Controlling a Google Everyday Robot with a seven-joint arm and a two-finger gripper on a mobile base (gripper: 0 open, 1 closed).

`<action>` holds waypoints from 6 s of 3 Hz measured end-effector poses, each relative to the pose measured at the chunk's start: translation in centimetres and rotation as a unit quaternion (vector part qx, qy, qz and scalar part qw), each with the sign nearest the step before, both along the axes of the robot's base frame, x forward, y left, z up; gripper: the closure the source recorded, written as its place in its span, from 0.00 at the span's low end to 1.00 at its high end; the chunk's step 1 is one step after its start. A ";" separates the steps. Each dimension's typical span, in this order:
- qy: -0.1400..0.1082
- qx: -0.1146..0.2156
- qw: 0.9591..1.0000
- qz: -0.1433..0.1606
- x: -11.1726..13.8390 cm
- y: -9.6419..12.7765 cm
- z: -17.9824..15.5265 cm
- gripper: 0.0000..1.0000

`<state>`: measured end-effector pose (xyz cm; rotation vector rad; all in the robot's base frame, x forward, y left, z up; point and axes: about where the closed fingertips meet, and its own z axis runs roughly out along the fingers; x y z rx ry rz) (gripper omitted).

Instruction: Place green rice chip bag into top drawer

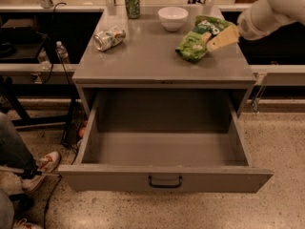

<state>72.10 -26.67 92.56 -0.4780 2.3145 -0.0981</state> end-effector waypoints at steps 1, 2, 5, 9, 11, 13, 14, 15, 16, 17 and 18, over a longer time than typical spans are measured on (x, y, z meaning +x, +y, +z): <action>-0.010 -0.001 0.999 -0.045 3.0 1.9 -1.0 0.00; -0.013 0.098 0.987 -0.127 5.0 2.9 -0.7 0.00; -0.020 0.100 0.973 -0.209 7.7 4.6 -1.7 0.00; 0.033 0.228 0.900 -0.369 11.3 7.0 -5.6 0.22; 0.038 0.249 0.888 -0.386 9.5 5.8 -4.9 0.76; 0.032 0.281 0.875 -0.392 6.3 3.5 -3.2 1.00; 0.051 0.284 0.883 -0.370 5.0 4.2 -3.5 1.00; 0.039 0.290 0.891 -0.348 2.0 4.2 -1.9 1.00; -0.011 0.291 0.893 -0.344 -5.0 1.9 0.9 1.00; -0.003 0.256 0.900 -0.352 -11.1 0.6 -1.6 1.00; -0.003 0.256 0.900 -0.352 -11.1 0.6 -1.6 1.00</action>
Offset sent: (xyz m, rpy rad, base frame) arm 0.0699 0.0356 0.0102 0.4807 -0.0455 -0.4338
